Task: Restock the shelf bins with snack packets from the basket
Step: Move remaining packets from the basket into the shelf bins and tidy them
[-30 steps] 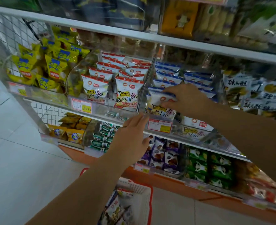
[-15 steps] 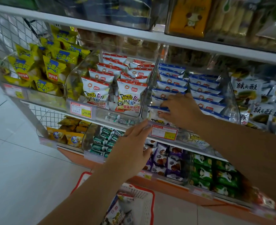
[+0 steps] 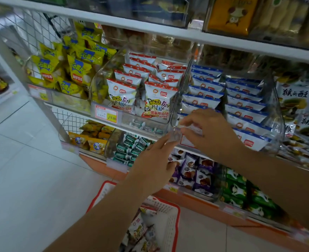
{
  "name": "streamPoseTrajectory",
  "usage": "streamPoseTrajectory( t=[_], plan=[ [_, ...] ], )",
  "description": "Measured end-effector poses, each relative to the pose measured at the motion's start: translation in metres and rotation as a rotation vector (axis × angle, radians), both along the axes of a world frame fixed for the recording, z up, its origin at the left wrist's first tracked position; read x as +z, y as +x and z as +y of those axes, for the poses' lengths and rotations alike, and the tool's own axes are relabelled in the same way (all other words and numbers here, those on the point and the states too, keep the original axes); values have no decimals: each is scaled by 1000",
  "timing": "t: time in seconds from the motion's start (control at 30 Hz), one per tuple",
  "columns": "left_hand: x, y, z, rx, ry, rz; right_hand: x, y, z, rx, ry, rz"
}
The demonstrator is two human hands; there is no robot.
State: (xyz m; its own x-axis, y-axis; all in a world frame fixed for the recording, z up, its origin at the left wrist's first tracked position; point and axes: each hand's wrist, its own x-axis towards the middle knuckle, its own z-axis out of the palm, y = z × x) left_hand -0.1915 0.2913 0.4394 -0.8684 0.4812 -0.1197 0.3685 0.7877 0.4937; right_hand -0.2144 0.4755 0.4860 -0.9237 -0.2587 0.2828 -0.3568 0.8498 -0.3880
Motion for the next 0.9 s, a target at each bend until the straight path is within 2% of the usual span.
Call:
streamPoseTrajectory(
  t=[0.13,0.27,0.43,0.6,0.9],
  plan=[
    [-3,16,-32,126,12,-114,-13,37,-23,56,-87,-208],
    [-20,35,-73,222,-5,-229,-55,66,-51,23,-158,-498],
    [-59,46,-122,321,-80,-334,-115,80,-100,25,-128,-803],
    [-95,45,-179,263,-130,-421,-160,85,-154,-123,-117,-948],
    [-126,21,-253,161,-171,-510,-218,97,-227,-336,-227,-1057]
  ],
)
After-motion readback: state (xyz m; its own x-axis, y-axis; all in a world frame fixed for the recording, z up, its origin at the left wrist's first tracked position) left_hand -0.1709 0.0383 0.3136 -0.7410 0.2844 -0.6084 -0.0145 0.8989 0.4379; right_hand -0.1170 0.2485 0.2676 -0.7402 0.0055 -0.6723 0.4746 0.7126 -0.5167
